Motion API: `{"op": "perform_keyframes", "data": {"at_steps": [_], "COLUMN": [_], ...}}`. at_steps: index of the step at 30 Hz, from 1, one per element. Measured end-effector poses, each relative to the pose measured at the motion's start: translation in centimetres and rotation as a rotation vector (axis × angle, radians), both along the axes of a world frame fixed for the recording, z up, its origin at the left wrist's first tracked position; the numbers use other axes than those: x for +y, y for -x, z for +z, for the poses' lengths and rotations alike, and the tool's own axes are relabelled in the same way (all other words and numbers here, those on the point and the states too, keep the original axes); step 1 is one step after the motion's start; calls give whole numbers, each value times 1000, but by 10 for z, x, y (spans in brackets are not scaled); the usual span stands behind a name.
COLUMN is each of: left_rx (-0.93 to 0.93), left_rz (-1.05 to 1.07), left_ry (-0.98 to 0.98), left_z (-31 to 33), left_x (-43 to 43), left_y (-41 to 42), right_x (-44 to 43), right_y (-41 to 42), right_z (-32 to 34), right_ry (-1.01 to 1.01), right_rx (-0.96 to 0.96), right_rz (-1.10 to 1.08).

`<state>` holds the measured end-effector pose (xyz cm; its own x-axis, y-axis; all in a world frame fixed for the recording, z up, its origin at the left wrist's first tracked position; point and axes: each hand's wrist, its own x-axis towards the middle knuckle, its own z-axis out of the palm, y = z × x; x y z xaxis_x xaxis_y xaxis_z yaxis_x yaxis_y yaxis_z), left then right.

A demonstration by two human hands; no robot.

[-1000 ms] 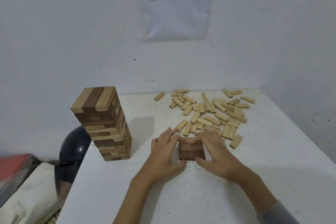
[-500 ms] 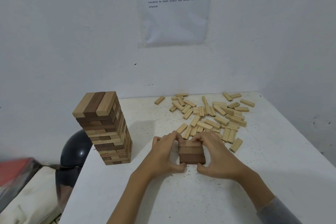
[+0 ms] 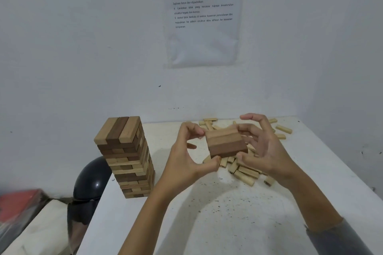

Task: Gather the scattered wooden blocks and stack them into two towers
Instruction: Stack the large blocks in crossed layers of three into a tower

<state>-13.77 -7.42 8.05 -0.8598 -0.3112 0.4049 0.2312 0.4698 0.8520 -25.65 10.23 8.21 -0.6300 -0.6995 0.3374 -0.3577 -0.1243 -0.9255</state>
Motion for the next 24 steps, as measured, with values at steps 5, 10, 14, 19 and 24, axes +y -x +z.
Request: {"op": "perform_keyframes", "data": {"at_steps": [5, 10, 14, 19, 24], "left_rx": [174, 264, 306, 286, 189], "left_rz": [27, 83, 142, 176, 166], "left_ry": [-100, -63, -37, 13, -32], "left_z": [41, 74, 95, 107, 98], "left_x": [0, -16, -38, -71, -107], "left_y": [-8, -23, -39, -63, -86], "right_x": [-15, -44, -69, -101, -133], "right_y": [-4, -14, -23, -39, -59], "right_z": [38, 65, 77, 82, 75], "right_ry": [153, 238, 245, 231, 168], "right_rx": [25, 16, -4, -16, 20], "right_rz": [40, 75, 122, 150, 88]}}
